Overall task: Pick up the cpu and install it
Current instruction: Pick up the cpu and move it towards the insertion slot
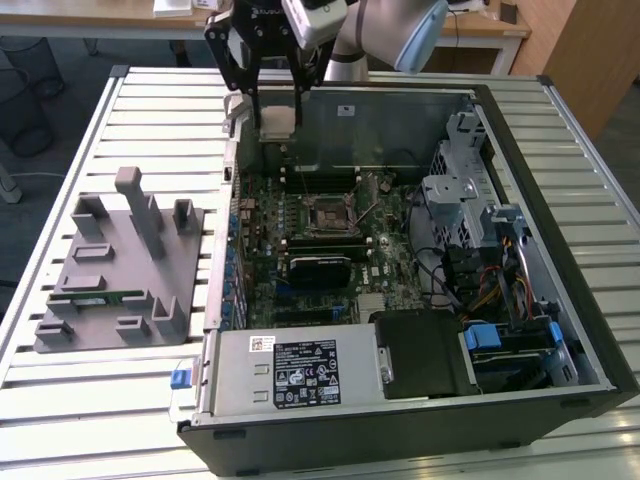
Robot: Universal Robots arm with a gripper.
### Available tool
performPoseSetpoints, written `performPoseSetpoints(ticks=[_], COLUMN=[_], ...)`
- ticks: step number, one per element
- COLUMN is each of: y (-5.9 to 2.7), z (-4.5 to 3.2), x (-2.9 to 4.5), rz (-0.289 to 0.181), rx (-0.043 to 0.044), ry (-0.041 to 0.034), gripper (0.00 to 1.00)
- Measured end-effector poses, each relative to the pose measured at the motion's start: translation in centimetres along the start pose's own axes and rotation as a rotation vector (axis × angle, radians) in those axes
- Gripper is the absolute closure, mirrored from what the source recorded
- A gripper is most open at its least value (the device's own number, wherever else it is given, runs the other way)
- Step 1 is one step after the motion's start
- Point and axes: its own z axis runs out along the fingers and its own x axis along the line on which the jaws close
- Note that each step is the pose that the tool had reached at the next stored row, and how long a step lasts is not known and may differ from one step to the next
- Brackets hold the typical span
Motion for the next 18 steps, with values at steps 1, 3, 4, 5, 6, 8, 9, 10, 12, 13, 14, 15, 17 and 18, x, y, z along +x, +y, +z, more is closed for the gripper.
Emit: performPoseSetpoints(ticks=[1, 3, 4, 5, 6, 8, 9, 10, 12, 13, 14, 15, 17, 18], y=[0.05, 0.13, 0.18, 0.22, 0.26, 0.35, 0.39, 0.44, 0.54, 0.57, 0.61, 0.65, 0.7, 0.71], z=[0.04, 0.12, 0.16, 0.21, 0.27, 0.36, 0.4, 0.43, 0.5, 0.53, 0.56, 0.59, 0.66, 0.69], x=[-0.26, -0.79, -1.06, -1.33, -1.62, -2.19, -2.49, -2.76, -3.33, -3.6, -3.89, -4.19, -4.84, -5.18], rz=[0.0, 0.001, 0.001, 0.001, 0.001, 0.002, 0.002, 0.002, 0.002, 0.002, 0.002, 0.002, 0.002, 0.002], rx=[0.0, 0.0001, 0.0, 0.0, -0.0001, 0.0, 0.0, 0.0001, 0.0001, 0.0, 0.0001, 0.0001, 0.0001, 0.0001], ry=[0.0, 0.0, 0.0, 0.0, -0.0001, -0.0001, 0.0, 0.0, -0.0001, -0.0004, -0.0005, -0.0007, -0.0009, -0.0011], gripper=[0.46, 0.46, 0.46, 0.46, 0.46, 0.46, 0.46, 0.46, 0.46, 0.46, 0.46, 0.46, 0.46, 0.46])
